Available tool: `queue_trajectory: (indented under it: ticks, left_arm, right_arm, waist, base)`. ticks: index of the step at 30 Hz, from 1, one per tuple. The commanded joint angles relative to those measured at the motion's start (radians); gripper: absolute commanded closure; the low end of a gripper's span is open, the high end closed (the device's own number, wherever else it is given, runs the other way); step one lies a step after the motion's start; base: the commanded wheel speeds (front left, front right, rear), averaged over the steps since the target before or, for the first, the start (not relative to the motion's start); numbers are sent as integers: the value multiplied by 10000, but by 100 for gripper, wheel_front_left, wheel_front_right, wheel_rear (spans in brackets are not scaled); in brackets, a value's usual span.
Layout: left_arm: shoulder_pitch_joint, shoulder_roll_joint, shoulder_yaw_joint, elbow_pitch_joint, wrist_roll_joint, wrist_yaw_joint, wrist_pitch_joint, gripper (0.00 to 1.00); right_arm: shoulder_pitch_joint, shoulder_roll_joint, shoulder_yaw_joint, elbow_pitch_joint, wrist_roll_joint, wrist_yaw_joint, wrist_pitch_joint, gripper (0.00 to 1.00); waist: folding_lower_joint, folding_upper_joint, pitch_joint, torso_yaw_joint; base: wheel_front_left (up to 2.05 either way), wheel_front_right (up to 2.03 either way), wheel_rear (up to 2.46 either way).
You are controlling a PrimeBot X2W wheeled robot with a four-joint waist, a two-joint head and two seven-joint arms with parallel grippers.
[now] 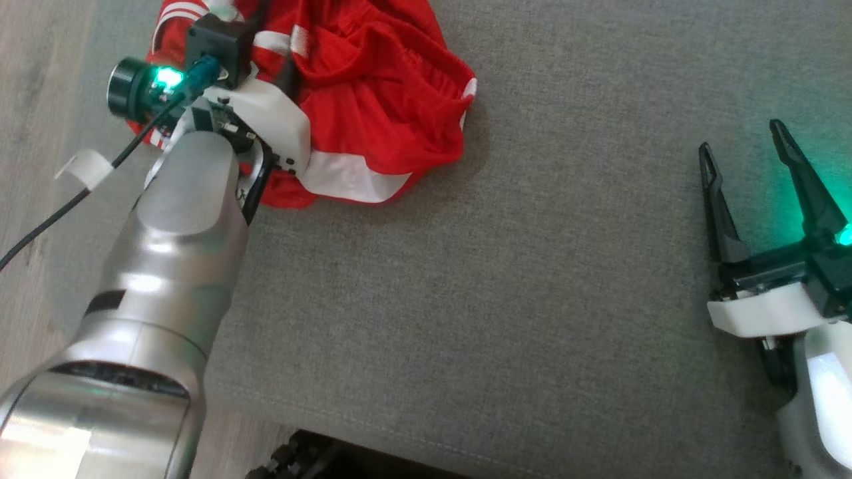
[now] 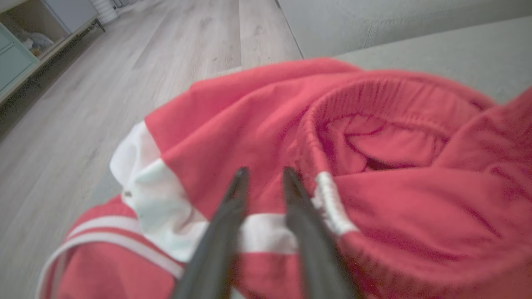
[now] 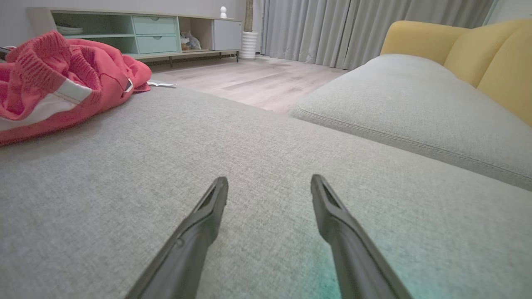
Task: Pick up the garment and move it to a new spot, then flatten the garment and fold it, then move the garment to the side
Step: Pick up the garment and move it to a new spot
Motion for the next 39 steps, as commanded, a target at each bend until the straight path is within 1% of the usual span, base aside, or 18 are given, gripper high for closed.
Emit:
queue_trajectory:
  ticks: [1, 6, 11, 14, 16, 20, 24, 26, 29, 32, 33, 34, 39]
  left_arm:
    - [-420, 438, 129, -152, 35, -32, -216, 100]
    - [-1069, 590, -97, -248, 260, 57, -870, 100]
    - [-1667, 593, -473, -1148, 410, 13, -1033, 100]
    - [-1885, 608, -831, -1722, 333, -24, -1046, 100]
    - [-1995, 557, -1250, -2049, 164, -31, -1048, 100]
    - [-2190, 461, -2250, -2546, -636, -35, -815, 100]
    - [-2605, 563, -3001, -2897, -1267, -36, -427, 100]
    - [-2760, 601, -3335, -2915, -1533, -36, -232, 100]
    - [-2812, 612, -3847, -2854, -1879, -37, 71, 100]
    - [-2733, 791, -4134, -2740, -2183, -37, 141, 100]
    - [-2668, 872, -4162, -2655, -2267, -37, 197, 88]
    - [-2608, 961, -4181, -2559, -2320, -37, 272, 0]
    - [-2342, 1499, -4240, -2245, -2477, -37, 484, 0]
  right_arm:
    - [52, -21, 102, 384, -66, -7, 96, 0]
    - [7, 379, 297, 575, 16, -7, 96, 0]
    - [200, 989, 355, 781, 148, -7, 96, 0]
    - [385, 1327, 366, 868, 232, -7, 96, 0]
    - [546, 1505, 306, 911, 286, -7, 96, 0]
    - [1016, 1711, 345, 937, 379, -7, 96, 0]
    - [1386, 1774, 239, 906, 469, -7, 96, 0]
    - [1550, 1780, 294, 874, 683, -7, 96, 0]
    - [1810, 1782, 264, 817, 916, -7, 96, 0]
    - [1930, 1784, 227, 749, 1072, -7, 96, 0]
    - [1947, 1784, 209, 734, 1115, -7, 96, 0]
    - [1953, 1784, 185, 717, 1157, -7, 96, 0]
    - [1837, 1785, 83, 610, 1180, -7, 96, 0]
  waist:
    - [-1, 1, -107, -35]
    - [-1, 1, -897, -262]
    - [-1, 1, -2216, -877]
    - [-1, 1, -3052, -1535]
    - [-1, 1, -3549, -2028]
    - [-1, 1, -4400, -3129]
    - [-1, 1, -4842, -4182]
    - [-1, 1, -4979, -4576]
    - [-1, 1, -5046, -4870]
    - [-1, 1, -4913, -4848]
    - [-1, 1, -4840, -4777]
    - [-1, 1, -4751, -4670]
    - [-1, 1, -4227, -4062]
  base:
    - [0, 0, 0]
    - [0, 0, 0]
    - [0, 0, 0]
    - [0, 0, 0]
    - [0, 0, 0]
    - [0, 0, 0]
    - [0, 0, 0]
    - [0, 0, 0]
    - [0, 0, 0]
    - [0, 0, 0]
    - [0, 0, 0]
    - [0, 0, 0]
    - [0, 0, 0]
